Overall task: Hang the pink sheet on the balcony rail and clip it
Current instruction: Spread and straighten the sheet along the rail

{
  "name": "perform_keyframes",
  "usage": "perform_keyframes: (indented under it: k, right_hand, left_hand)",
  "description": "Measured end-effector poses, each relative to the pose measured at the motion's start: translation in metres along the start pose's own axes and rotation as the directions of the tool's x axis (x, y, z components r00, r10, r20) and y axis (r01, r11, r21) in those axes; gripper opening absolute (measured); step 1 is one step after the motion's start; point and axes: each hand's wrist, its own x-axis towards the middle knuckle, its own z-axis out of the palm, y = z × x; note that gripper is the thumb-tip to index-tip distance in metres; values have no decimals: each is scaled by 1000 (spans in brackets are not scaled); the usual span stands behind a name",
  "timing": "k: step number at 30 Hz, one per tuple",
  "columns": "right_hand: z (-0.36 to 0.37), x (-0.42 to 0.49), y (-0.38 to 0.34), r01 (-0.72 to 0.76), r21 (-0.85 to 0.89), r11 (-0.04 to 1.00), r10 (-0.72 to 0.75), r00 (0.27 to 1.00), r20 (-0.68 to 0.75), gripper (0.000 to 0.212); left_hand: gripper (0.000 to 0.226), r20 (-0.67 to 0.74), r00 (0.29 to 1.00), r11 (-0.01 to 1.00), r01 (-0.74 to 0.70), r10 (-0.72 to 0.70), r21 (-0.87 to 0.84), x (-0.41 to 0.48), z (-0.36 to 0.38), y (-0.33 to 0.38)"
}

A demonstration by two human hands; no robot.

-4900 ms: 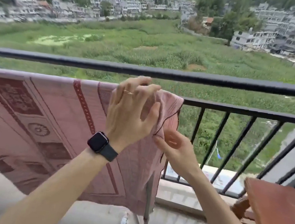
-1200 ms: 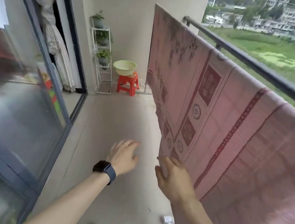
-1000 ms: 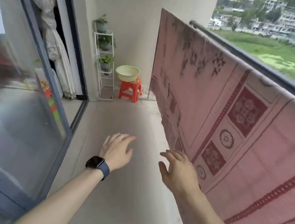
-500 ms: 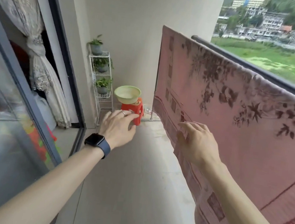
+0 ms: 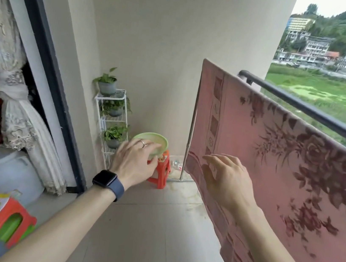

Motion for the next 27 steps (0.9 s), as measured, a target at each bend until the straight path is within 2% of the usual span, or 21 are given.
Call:
perform_keyframes:
  k: [8, 14, 19, 22, 27]
  right_hand:
    - [126, 176, 12, -68, 21, 997, 67, 997, 42, 27]
    - [193, 292, 20, -219, 23, 975, 218, 975, 37, 30]
    - [233, 374, 40, -304, 32, 952, 304, 953, 6, 30]
    - [266, 420, 59, -325, 47, 945, 327, 944, -49, 28]
    - [313, 509, 96, -278, -24, 960, 274, 956, -102, 26]
  left_hand:
    - [36, -13, 999, 985, -50, 49, -163, 194, 95, -91]
    - [32, 27, 985, 926, -150, 170, -347, 340, 156, -141]
    - [29, 92, 963, 902, -203, 255, -380, 448, 206, -156]
    - [28, 50, 958, 891, -243, 283, -384, 508, 241, -164]
    - [26, -4, 947, 887, -303, 322, -349, 615, 296, -181]
